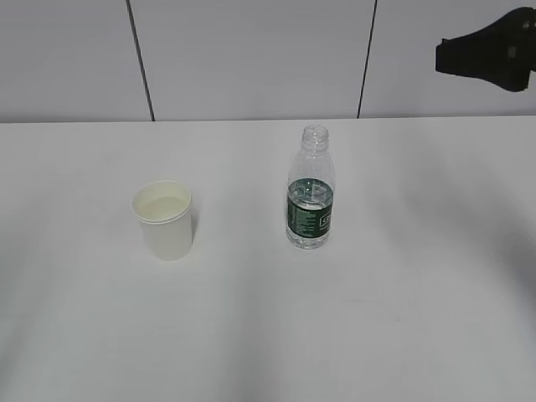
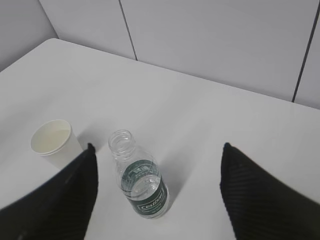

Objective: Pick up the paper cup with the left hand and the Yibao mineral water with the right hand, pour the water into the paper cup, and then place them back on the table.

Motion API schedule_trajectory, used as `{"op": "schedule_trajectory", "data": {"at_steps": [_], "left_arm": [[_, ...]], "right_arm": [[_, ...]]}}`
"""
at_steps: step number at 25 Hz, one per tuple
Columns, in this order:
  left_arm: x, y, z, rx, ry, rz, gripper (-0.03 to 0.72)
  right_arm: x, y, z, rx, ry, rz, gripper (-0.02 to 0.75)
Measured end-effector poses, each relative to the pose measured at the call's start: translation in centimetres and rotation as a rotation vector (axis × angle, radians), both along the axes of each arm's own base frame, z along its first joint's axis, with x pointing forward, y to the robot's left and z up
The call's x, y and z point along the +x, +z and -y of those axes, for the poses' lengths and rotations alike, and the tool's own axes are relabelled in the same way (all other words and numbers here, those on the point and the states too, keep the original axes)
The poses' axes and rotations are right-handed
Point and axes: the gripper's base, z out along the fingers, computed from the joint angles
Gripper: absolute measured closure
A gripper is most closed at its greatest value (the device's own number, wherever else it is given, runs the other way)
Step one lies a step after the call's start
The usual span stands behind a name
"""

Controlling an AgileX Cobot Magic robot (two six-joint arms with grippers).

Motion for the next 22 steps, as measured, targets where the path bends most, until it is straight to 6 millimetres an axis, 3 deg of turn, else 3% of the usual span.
{"op": "schedule_trajectory", "data": {"at_steps": [4, 12, 22], "left_arm": [[-1.3, -1.6, 0.1, -0.036, 0.019, -0.03, 0.239], [-3.4, -2.6, -0.2, -0.083, 0.091, 0.009, 0.239], [-4.0, -2.8, -0.3, -0.117, 0.133, 0.028, 0.239]], "right_arm": [[0.0, 0.0, 0.0, 0.002, -0.001, -0.001, 0.146], [0.0, 0.0, 0.0, 0.002, -0.001, -0.001, 0.146], [0.0, 0.0, 0.0, 0.003, 0.003, -0.002, 0.146]]}}
